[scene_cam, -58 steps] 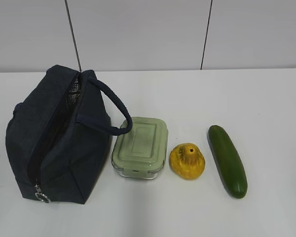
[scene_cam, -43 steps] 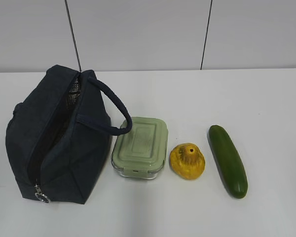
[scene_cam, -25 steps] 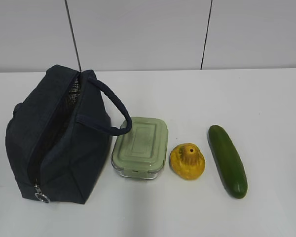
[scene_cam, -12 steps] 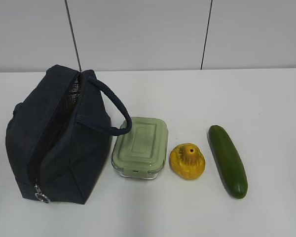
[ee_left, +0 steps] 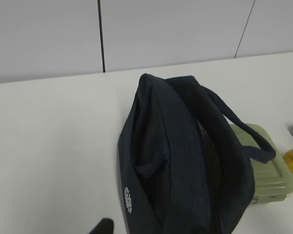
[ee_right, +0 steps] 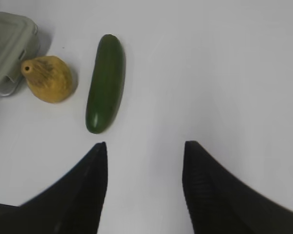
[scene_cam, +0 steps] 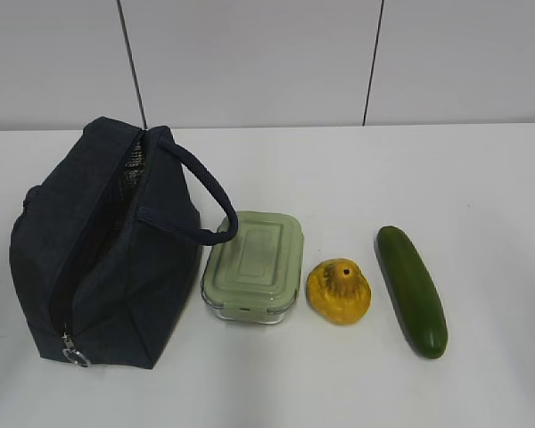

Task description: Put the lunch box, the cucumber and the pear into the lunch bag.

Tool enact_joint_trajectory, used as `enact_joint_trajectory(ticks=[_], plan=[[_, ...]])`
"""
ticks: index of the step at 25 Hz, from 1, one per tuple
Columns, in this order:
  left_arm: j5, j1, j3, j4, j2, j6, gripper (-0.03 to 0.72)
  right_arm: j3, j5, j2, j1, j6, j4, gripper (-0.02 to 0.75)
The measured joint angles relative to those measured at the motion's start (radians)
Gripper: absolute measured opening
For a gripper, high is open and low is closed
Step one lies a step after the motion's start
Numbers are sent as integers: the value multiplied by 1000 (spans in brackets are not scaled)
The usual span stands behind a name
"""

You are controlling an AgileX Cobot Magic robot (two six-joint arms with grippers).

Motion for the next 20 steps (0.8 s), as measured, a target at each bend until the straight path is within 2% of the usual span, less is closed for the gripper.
enact_joint_trajectory(ticks=[6, 13, 17, 20], plan=[[14, -9, -99, -21, 220, 8, 299, -79, -67, 311, -1, -25, 90, 389], [113, -12, -270, -127, 493, 146, 299, -192, -80, 657, -1, -189, 275, 391], [148, -12, -348, -209, 605, 195, 299, -271, -62, 844, -1, -239, 332, 454], [155, -12, -395, -229, 648, 207, 299, -348, -52, 982, -1, -256, 344, 507]])
